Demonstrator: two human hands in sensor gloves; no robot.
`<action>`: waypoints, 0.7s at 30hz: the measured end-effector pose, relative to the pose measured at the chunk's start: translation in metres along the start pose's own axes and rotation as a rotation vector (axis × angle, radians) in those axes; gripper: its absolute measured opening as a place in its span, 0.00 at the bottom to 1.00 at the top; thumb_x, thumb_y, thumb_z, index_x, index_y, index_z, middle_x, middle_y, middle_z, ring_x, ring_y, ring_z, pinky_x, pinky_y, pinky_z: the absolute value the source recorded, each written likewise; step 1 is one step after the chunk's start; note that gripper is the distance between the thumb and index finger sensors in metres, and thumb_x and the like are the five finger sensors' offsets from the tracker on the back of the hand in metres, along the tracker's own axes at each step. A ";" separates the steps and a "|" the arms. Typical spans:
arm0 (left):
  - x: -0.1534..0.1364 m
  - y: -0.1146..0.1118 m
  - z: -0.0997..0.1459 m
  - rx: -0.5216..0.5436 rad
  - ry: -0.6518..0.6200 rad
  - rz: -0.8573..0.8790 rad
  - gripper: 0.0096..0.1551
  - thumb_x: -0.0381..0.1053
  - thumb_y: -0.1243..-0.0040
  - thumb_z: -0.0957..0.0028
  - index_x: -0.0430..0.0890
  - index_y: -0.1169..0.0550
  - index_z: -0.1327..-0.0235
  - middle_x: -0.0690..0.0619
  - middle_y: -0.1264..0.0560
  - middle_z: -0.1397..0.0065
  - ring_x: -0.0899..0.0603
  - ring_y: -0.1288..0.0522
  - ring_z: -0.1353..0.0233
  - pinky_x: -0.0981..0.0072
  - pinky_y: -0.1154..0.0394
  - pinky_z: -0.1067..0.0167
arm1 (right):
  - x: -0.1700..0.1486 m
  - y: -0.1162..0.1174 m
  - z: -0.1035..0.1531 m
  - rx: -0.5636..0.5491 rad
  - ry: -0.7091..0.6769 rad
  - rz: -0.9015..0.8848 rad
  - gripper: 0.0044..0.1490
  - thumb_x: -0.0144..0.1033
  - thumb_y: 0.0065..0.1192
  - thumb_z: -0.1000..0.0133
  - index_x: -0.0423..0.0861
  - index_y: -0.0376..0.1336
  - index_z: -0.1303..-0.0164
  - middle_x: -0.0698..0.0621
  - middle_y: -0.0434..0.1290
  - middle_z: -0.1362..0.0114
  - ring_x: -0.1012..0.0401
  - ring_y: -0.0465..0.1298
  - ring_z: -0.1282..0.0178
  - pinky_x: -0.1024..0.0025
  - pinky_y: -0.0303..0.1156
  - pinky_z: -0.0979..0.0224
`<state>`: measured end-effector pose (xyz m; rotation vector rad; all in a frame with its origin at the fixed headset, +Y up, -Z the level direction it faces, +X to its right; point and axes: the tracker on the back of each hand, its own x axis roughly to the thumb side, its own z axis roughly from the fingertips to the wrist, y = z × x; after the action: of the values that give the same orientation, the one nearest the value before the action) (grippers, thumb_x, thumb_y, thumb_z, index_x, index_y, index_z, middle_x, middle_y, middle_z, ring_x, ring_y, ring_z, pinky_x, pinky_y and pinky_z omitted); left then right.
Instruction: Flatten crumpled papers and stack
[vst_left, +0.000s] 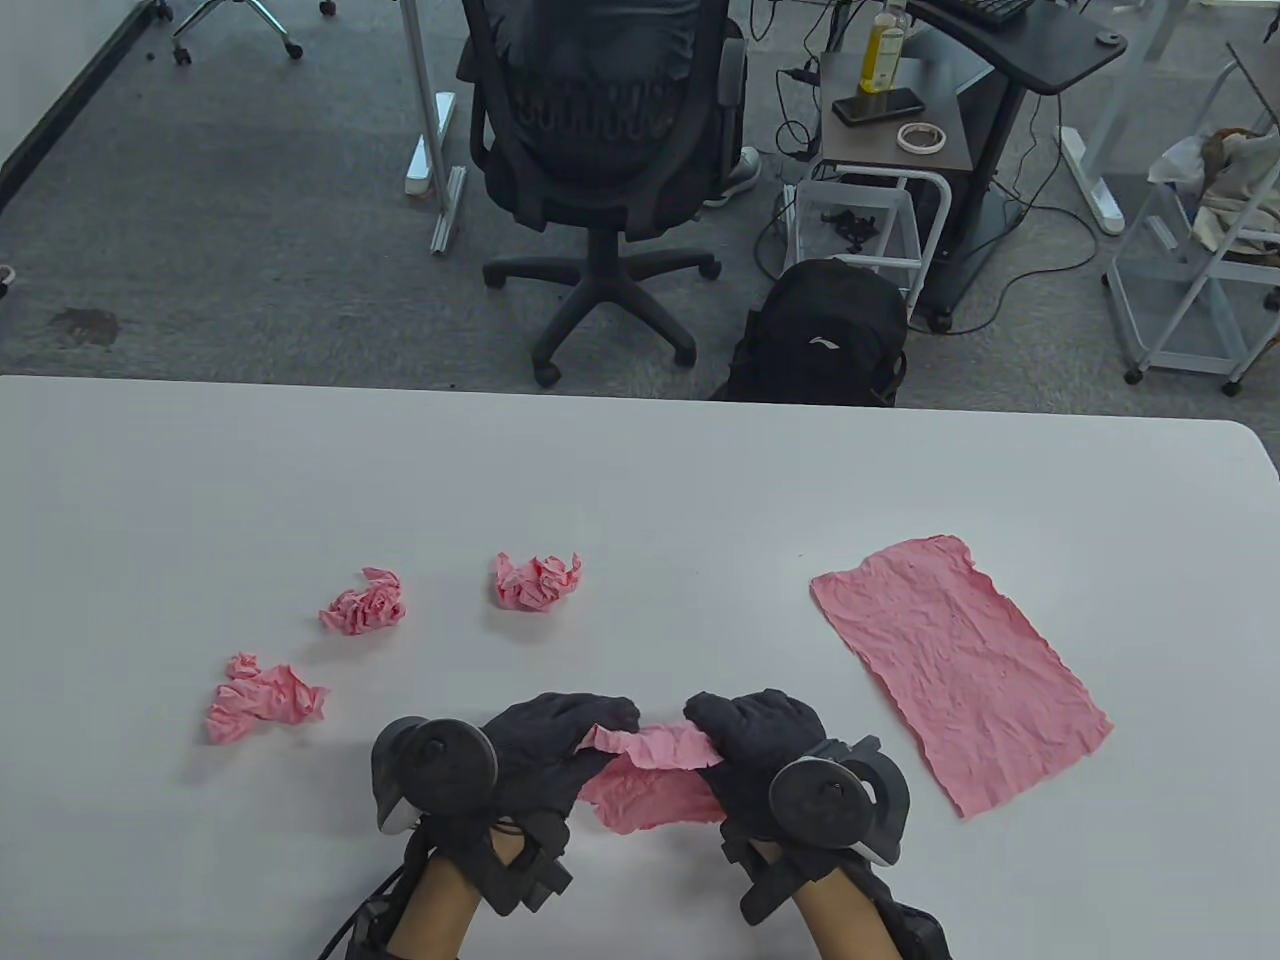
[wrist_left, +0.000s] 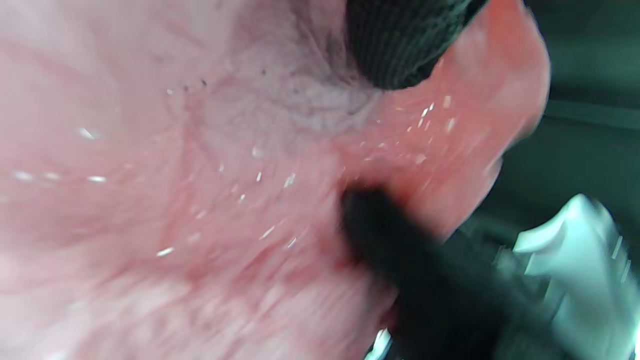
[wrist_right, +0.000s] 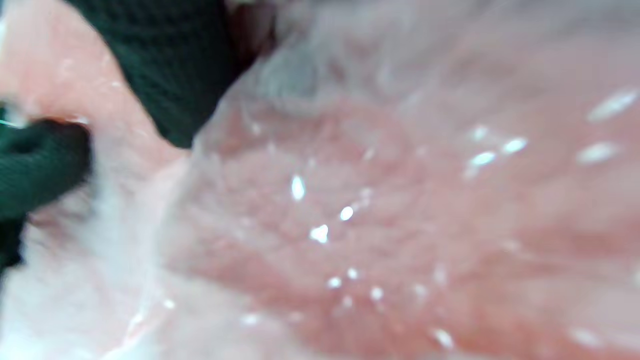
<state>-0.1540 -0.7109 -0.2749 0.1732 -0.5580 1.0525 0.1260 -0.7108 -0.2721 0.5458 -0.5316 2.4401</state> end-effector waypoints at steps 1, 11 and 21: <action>-0.004 0.003 0.000 0.006 0.021 0.040 0.24 0.56 0.38 0.44 0.48 0.17 0.39 0.48 0.17 0.38 0.36 0.17 0.37 0.38 0.28 0.35 | -0.007 0.000 0.000 0.006 0.041 -0.001 0.26 0.48 0.68 0.45 0.46 0.73 0.42 0.46 0.82 0.56 0.43 0.80 0.46 0.37 0.68 0.38; -0.039 0.022 0.007 0.075 0.168 0.174 0.25 0.62 0.42 0.42 0.46 0.15 0.46 0.48 0.16 0.42 0.36 0.16 0.41 0.40 0.27 0.38 | -0.074 0.006 0.001 0.062 0.358 -0.629 0.26 0.37 0.68 0.44 0.45 0.66 0.36 0.38 0.74 0.32 0.36 0.71 0.33 0.32 0.61 0.34; -0.050 0.029 0.012 0.144 0.255 0.118 0.27 0.63 0.45 0.42 0.45 0.12 0.52 0.47 0.13 0.51 0.38 0.13 0.50 0.42 0.23 0.43 | -0.088 -0.002 0.005 0.056 0.419 -0.929 0.25 0.45 0.72 0.46 0.44 0.72 0.43 0.52 0.82 0.61 0.53 0.83 0.60 0.42 0.73 0.44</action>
<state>-0.2016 -0.7394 -0.2939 0.1316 -0.2645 1.2093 0.1947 -0.7505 -0.3107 0.2042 -0.0015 1.5983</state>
